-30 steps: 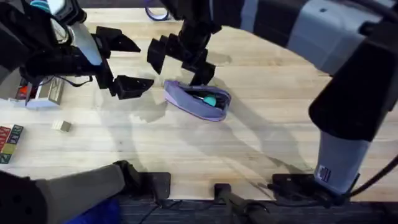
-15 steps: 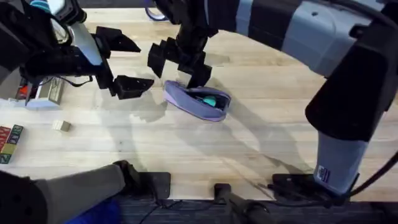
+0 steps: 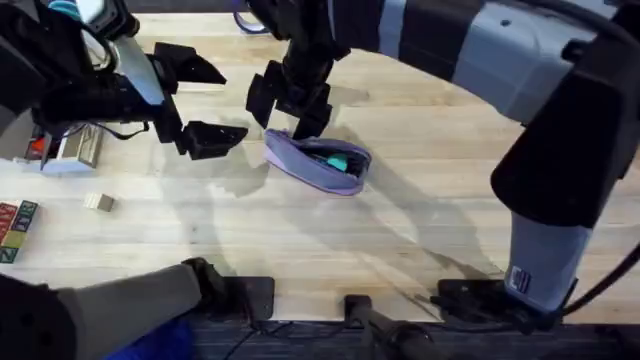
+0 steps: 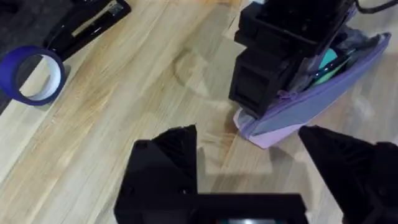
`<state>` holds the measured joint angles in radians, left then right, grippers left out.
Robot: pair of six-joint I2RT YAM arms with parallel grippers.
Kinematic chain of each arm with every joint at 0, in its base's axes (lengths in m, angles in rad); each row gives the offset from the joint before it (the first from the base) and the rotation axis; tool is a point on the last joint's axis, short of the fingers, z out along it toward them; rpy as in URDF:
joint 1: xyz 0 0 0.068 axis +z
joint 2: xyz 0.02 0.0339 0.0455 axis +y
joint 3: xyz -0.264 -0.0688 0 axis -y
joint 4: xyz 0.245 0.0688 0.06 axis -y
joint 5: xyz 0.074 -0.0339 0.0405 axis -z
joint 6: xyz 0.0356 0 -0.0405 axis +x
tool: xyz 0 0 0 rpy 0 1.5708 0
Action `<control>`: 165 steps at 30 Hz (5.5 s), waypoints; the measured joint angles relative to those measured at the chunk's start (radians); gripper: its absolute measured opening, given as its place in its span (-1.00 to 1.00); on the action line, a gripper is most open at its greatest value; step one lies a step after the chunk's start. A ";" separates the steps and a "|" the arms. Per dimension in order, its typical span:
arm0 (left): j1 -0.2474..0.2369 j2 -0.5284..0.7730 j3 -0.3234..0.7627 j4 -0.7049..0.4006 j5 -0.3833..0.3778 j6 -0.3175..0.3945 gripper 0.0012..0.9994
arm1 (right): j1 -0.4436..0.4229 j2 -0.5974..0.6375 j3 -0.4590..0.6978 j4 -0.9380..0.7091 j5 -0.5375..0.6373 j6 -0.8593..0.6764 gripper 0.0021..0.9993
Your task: Unzip the bag, pick up the pens from the table one at a time and place them inside, then zip the bag closed.
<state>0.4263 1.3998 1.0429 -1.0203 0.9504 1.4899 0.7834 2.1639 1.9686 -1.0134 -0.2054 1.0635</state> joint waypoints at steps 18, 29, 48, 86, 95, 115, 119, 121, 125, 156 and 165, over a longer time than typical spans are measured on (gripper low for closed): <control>0.000 0.000 0.000 0.000 0.000 0.000 0.99 | 0.000 0.000 0.000 0.003 0.000 0.006 -0.94; 0.000 0.000 0.000 0.000 0.000 0.000 0.99 | 0.000 0.000 0.000 0.003 -0.001 0.006 -0.94; 0.000 0.000 0.000 0.000 0.000 0.000 0.99 | -0.064 -0.004 0.000 -0.003 -0.071 -0.110 -0.94; 0.000 0.000 0.000 0.000 0.001 0.000 0.99 | -0.058 -0.104 0.000 -0.055 0.004 -0.265 -0.94; 0.000 0.000 0.000 -0.012 0.083 0.000 0.99 | -0.058 -0.104 0.000 -0.055 0.004 -0.265 -0.94; -0.066 0.154 0.000 -0.077 0.085 0.115 0.99 | -0.058 -0.104 0.000 -0.055 0.004 -0.265 -0.94; -0.094 0.233 0.000 -0.091 0.085 0.175 0.99 | -0.058 -0.104 0.000 -0.055 0.004 -0.265 -0.94; -0.100 0.273 0.000 -0.091 0.085 0.196 0.99 | -0.058 -0.104 0.000 -0.055 0.004 -0.265 -0.94; -0.101 0.328 0.000 -0.066 0.083 0.222 0.99 | -0.058 -0.104 0.000 -0.055 0.004 -0.265 -0.94; -0.232 0.349 0.000 0.011 0.039 0.238 0.47 | -0.058 -0.104 0.000 -0.055 0.004 -0.265 -0.94; -0.234 0.350 0.001 0.018 0.014 0.238 -0.90 | -0.057 -0.104 0.000 -0.055 0.004 -0.265 -0.94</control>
<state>0.1925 1.7496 1.0435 -1.0027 0.9646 1.7283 0.7261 2.0598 1.9690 -1.0683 -0.2016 0.7986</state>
